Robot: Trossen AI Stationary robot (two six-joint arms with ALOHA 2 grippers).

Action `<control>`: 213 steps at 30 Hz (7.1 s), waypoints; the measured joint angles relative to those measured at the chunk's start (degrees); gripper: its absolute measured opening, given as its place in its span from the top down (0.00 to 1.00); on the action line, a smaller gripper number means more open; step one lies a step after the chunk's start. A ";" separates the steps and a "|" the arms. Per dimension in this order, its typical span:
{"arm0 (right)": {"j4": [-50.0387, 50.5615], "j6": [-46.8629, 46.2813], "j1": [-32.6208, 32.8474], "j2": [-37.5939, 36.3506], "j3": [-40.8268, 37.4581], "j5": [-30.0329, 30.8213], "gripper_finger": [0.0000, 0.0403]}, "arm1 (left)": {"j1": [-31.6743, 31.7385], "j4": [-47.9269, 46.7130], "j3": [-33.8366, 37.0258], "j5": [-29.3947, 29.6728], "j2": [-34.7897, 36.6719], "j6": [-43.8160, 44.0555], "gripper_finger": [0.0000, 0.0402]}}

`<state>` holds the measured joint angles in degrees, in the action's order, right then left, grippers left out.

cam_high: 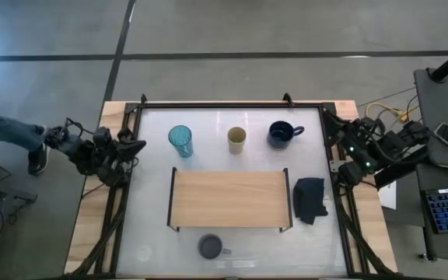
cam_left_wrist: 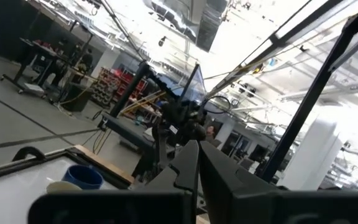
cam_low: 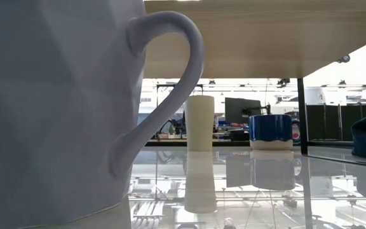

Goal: Stack small to large cups/mugs on shelf
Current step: Put the blue mug on the shelf

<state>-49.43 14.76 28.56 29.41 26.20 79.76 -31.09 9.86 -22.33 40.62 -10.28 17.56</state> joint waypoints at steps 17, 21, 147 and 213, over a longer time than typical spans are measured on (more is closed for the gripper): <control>7.51 -15.31 -0.83 3.46 1.09 -3.18 0.80 | 0.00 0.20 3.13 2.43 6.03 2.84 1.00; 18.71 -24.87 -0.85 4.35 1.27 -7.78 0.79 | 0.02 0.19 3.13 3.29 6.10 2.78 1.00; 114.72 -10.59 -68.37 70.05 51.36 -72.26 0.60 | -0.01 -1.79 3.24 9.53 8.09 4.65 1.00; 139.64 -46.33 -52.40 68.89 95.69 -82.53 0.97 | -0.02 -4.62 3.24 10.67 8.09 3.26 1.00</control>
<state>90.21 -31.57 -23.84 98.30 121.89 -2.76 -31.11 5.24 -19.09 51.29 -2.20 20.82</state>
